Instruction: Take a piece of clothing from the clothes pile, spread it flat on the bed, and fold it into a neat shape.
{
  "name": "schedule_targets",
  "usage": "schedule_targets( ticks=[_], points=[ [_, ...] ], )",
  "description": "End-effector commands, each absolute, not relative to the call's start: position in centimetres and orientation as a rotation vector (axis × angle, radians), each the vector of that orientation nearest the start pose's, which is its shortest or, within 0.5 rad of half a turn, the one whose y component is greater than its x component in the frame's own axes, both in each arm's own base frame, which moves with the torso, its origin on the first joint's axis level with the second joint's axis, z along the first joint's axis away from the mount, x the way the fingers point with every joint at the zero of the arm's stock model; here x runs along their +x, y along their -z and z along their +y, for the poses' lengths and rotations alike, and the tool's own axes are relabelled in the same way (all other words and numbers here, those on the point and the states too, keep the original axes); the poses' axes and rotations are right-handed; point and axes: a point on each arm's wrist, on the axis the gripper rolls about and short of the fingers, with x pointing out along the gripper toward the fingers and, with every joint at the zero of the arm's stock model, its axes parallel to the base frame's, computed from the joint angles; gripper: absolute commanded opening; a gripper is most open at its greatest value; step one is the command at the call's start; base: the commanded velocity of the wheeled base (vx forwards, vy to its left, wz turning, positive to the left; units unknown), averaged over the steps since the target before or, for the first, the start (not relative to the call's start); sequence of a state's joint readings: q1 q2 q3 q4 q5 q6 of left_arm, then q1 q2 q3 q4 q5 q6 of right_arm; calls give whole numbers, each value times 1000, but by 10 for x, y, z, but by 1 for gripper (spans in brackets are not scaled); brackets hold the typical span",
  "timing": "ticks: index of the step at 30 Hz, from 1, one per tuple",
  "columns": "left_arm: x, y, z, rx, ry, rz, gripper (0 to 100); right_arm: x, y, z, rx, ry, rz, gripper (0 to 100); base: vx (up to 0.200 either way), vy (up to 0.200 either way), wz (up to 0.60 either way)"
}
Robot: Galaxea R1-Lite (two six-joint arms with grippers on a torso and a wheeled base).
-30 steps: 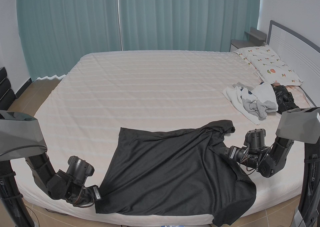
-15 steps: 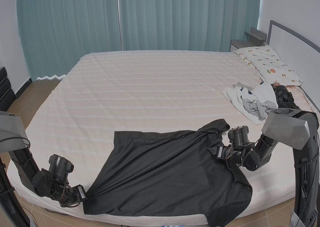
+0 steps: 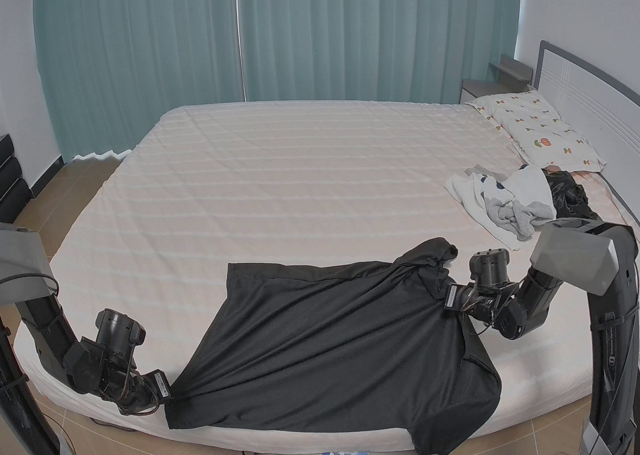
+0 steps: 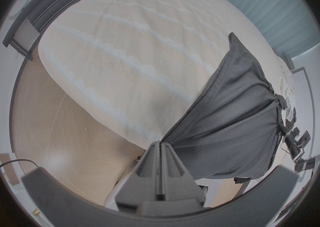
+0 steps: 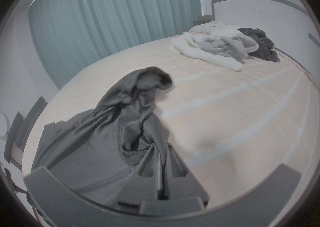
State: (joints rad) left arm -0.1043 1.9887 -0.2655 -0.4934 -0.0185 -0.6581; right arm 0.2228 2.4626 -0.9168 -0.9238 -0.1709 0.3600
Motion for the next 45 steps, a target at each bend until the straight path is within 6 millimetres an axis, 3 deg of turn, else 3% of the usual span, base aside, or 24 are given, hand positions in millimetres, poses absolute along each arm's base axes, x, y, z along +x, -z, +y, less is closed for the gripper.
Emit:
schedule_targets(
  ticks=[1,3,6,10,11,14,19,25,29,30,32,33,37,42,45],
  points=[
    [202,8,-22,-513,-299,1224,0,386,26,51,281,107,569,0,0,0,0],
    [201,8,-23,-509,-296,1226,0,381,23,26,329,123,574,0,0,0,0],
    [201,8,-24,-487,-280,1232,0,378,27,7,383,110,575,0,0,0,0],
    [200,8,-24,-476,-273,1238,0,375,39,3,433,80,562,0,0,0,0],
    [198,8,-25,-472,-269,1244,100,375,42,4,440,75,554,100,0,0,0],
    [193,9,-29,-456,-251,1259,100,377,49,4,443,76,562,100,0,0,0],
    [203,2,-31,-485,-220,1203,100,377,48,5,446,76,556,100,0,0,0],
    [246,-29,-34,-603,-202,1000,100,382,19,1,570,105,473,100,0,0,0],
    [268,-41,-39,-642,-184,933,100,381,13,1,591,109,460,100,0,0,0],
    [291,-51,-44,-662,-156,876,100,379,9,1,602,109,447,100,0,0,0],
    [303,-52,-46,-668,-151,863,100,378,8,1,611,111,447,100,0,0,0],
    [326,-52,-53,-681,-141,842,100,374,8,1,635,120,455,100,0,0,0],
    [378,-45,-68,-712,-144,849,100,369,11,4,662,125,476,100,0,0,0],
    [425,-38,-84,-702,-142,883,100,362,9,4,668,128,489,100,0,0,0],
    [443,-27,-95,-693,-133,898,100,358,9,4,673,134,497,100,0,0,0]
  ],
)
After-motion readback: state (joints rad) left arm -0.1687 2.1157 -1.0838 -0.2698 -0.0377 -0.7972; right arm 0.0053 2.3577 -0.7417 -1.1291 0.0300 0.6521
